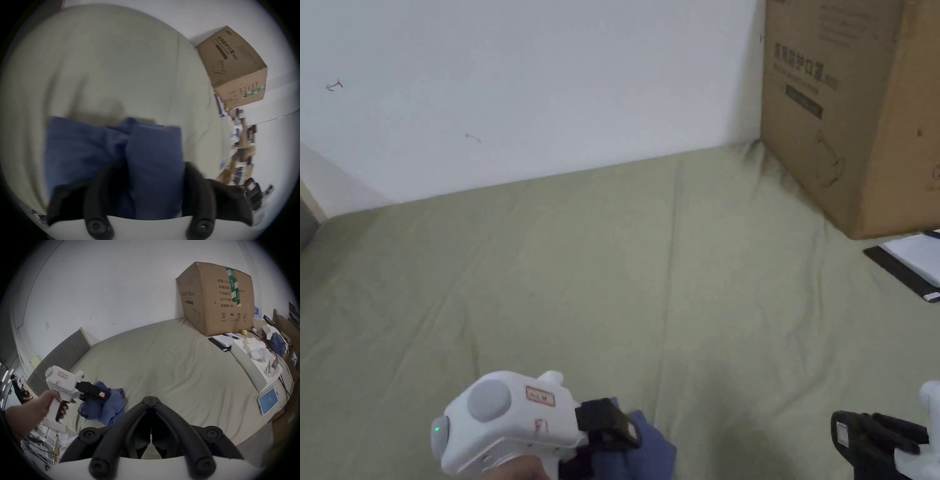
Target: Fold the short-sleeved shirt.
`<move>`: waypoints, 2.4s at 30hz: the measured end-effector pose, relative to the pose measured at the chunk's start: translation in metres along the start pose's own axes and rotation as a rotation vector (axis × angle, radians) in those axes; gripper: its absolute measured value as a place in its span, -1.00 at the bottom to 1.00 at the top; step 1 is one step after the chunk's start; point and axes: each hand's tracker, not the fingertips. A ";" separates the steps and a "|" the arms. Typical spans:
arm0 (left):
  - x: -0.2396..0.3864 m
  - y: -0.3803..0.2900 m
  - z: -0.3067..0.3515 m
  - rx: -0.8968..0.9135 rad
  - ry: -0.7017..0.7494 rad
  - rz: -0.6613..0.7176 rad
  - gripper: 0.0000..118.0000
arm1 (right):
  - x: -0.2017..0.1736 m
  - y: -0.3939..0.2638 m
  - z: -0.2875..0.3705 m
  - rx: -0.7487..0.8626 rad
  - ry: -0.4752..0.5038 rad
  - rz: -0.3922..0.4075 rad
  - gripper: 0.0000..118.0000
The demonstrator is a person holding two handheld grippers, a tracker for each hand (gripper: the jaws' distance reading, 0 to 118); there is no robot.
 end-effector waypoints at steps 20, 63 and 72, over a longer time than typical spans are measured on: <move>0.040 -0.052 0.026 0.121 0.176 -0.474 -0.97 | -0.010 -0.001 -0.018 -0.034 0.040 0.006 -1.00; 0.038 -0.183 0.196 1.416 0.435 -0.550 -0.97 | -0.076 0.011 0.058 0.747 -0.208 0.262 -1.00; 0.031 -0.172 0.204 1.316 0.369 -0.528 -0.97 | -0.095 0.028 0.048 0.727 -0.083 0.252 -1.00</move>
